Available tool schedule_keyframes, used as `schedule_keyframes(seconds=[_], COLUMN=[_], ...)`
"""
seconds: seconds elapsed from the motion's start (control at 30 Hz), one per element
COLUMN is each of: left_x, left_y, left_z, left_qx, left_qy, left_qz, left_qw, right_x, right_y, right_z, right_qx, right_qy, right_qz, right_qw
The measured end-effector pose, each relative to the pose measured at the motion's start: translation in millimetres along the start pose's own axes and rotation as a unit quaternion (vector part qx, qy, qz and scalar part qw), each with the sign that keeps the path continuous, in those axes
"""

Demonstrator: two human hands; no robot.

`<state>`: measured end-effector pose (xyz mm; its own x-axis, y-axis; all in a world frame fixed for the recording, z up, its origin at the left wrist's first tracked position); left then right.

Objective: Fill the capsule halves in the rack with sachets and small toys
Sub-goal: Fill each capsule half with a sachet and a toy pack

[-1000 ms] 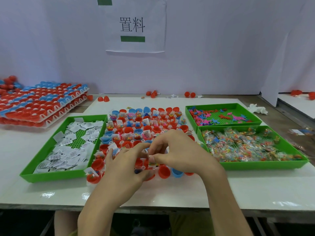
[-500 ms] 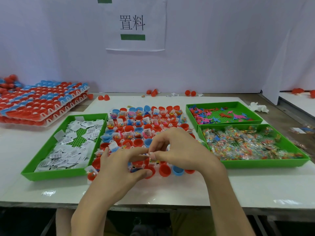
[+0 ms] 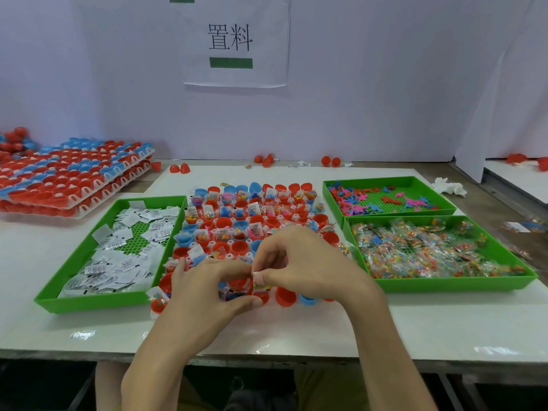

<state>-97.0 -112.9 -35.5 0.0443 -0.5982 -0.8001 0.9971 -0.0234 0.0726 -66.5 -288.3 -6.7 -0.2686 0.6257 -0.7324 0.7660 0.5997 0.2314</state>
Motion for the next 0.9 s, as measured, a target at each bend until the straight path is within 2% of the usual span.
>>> schedule_keyframes(seconds=[0.27, 0.47, 0.9], left_x=[-1.0, 3.2, 5.3], left_y=[-1.9, 0.1, 1.3], left_z=[0.5, -0.6, -1.5], left_qx=[0.001, 0.009, -0.002], left_qy=[-0.054, 0.010, 0.025], left_qz=[-0.024, 0.003, 0.009], left_qw=[0.998, 1.000, 1.000], right_x=[8.3, 9.0, 9.3], right_y=[4.0, 3.5, 0.7], right_z=[1.6, 0.4, -1.7], right_qx=[0.010, 0.018, 0.056], right_qy=[-0.019, -0.030, -0.034], right_qz=[0.006, 0.000, -0.038], right_qw=[1.000, 0.999, 0.997])
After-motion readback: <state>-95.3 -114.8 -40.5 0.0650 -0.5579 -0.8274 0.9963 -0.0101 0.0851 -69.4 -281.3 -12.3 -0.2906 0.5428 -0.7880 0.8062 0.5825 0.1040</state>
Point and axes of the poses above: each hand's wrist, its own y-axis towards the middle knuckle, its own x-axis out of the palm, z = x × y, the point moved 1 cm from there along y, towards the middle knuckle, and after that the axes turned 12 degrees about -x, right-handed, at the moved point
